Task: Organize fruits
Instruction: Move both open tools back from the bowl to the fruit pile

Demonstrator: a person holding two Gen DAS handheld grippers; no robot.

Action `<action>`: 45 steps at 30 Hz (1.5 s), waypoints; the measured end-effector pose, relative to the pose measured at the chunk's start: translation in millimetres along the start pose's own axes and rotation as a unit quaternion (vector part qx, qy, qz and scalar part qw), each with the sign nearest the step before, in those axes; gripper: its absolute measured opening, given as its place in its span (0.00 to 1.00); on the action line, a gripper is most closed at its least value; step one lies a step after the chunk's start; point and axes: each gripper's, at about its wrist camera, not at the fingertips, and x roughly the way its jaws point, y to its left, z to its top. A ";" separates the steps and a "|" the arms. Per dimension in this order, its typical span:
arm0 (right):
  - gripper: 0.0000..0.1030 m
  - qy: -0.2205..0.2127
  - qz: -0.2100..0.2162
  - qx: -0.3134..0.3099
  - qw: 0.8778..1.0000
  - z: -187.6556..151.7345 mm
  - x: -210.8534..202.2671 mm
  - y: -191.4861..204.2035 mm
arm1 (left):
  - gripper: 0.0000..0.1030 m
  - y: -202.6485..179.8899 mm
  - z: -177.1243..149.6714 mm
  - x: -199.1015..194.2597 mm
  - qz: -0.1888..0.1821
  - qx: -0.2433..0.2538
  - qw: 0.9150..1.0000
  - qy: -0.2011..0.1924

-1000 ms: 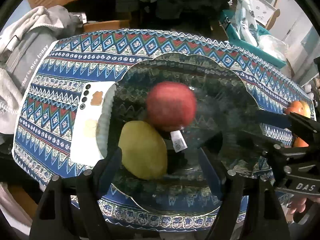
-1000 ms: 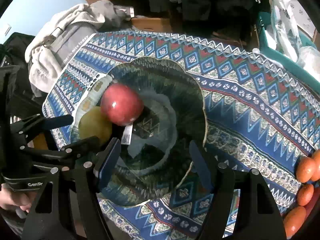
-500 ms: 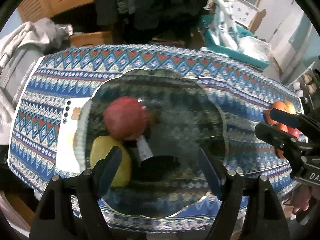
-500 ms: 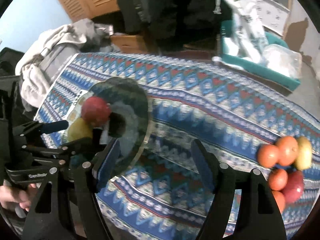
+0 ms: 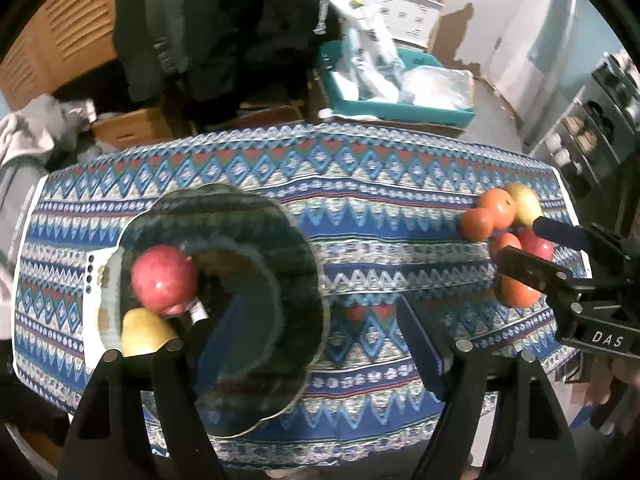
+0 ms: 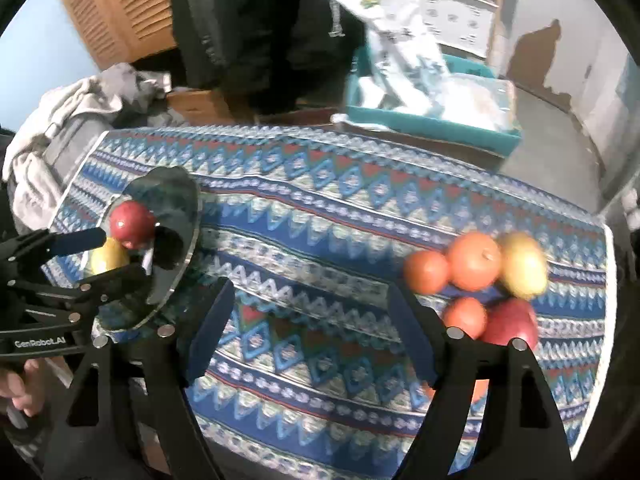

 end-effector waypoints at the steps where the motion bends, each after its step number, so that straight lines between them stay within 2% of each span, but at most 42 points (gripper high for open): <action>1: 0.80 -0.002 -0.003 0.006 1.000 -1.9 -3.5 -5.7 | 0.78 -5.0 0.6 0.0 -0.002 0.004 1.000 0.000; 14: 0.84 -0.017 -0.036 0.062 0.997 -20.0 -39.8 -70.2 | 0.78 -63.0 10.5 3.8 -0.023 0.054 0.998 0.004; 24: 0.87 -0.011 -0.059 0.091 0.994 -36.3 -46.5 -113.2 | 0.78 -97.5 22.9 7.5 -0.040 0.086 0.995 0.004; 37: 0.89 0.025 -0.080 0.136 0.987 -51.4 -17.1 -163.2 | 0.79 -124.8 28.8 36.5 -0.051 0.116 0.992 0.019; 45: 0.89 0.043 -0.067 0.164 0.983 -55.4 14.6 -188.3 | 0.79 -126.5 35.6 63.2 -0.068 0.096 0.992 0.038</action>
